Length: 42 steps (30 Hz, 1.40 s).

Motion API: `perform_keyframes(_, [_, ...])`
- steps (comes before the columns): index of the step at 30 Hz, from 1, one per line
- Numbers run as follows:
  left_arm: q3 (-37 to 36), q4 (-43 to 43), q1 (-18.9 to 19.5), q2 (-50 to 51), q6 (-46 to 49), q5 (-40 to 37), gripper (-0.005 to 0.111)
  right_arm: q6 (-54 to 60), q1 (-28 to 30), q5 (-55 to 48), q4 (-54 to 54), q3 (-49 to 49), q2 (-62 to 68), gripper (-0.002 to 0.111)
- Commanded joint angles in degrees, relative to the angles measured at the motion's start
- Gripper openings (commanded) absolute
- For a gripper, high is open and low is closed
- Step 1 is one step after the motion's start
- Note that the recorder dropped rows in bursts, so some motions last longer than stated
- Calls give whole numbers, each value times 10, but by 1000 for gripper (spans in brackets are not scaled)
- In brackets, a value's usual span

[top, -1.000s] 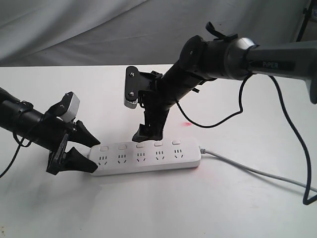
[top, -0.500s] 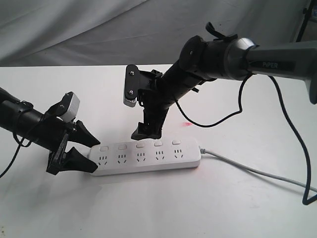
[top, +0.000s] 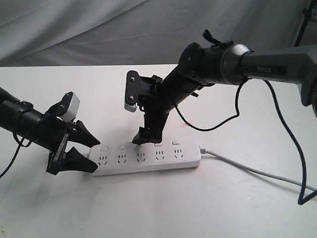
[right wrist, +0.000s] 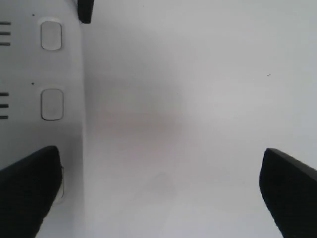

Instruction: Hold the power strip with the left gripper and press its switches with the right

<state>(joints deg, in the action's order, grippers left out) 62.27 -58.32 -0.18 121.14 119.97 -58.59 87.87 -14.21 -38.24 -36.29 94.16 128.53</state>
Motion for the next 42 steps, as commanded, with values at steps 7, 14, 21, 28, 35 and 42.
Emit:
perform_keyframes(7, [-7, 44, -5, 14, -1, 34, 48, -2, 3, -15, 9, -5, -1, 105])
perform_keyframes(14, [-7, 44, -5, 14, -1, 34, 48, -1, 3, 10, 32, -24, -1, 105])
perform_keyframes(21, [-7, 44, -5, 14, -1, 34, 48, -1, 3, 11, 46, -24, -1, 105])
perform_keyframes(28, [-7, 44, -5, 14, -1, 34, 48, -1, 3, 13, 52, -24, -1, 105])
perform_keyframes(35, [-7, 44, -5, 14, -1, 34, 48, 3, -5, 56, 65, -52, -1, 105])
perform_keyframes(42, [-7, 44, -5, 14, -1, 34, 48, 3, -7, 56, 71, -57, 11, 105])
